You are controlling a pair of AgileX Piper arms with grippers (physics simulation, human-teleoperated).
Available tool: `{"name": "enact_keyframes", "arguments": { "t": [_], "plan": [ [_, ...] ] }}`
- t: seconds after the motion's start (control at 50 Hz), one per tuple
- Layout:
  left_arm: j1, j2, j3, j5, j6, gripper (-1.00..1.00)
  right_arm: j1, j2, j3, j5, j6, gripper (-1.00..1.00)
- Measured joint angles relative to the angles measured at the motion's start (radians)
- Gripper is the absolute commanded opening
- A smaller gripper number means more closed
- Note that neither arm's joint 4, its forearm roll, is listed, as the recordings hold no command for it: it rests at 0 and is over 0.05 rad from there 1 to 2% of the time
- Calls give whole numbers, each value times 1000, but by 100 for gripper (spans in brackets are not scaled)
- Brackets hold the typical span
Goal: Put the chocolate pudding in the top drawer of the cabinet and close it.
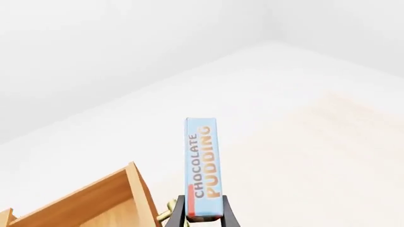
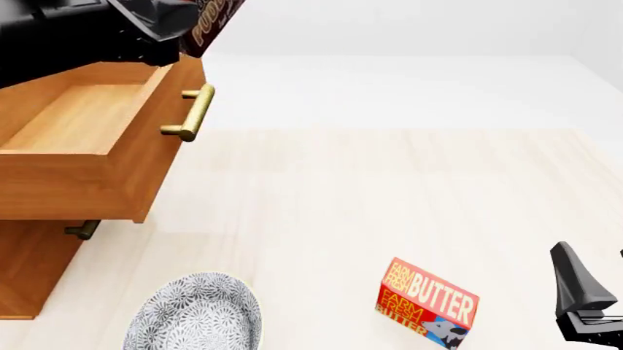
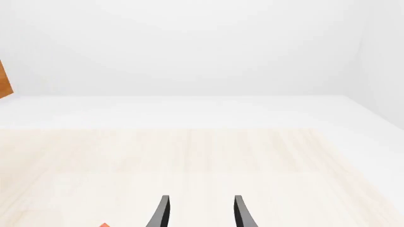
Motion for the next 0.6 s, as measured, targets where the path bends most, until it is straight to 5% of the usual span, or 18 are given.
{"name": "enact_keyframes", "arguments": {
  "t": [0.6],
  "plan": [
    [181,-114,70,61,23,-100,0,0,0,0,0,100]
  ]
}}
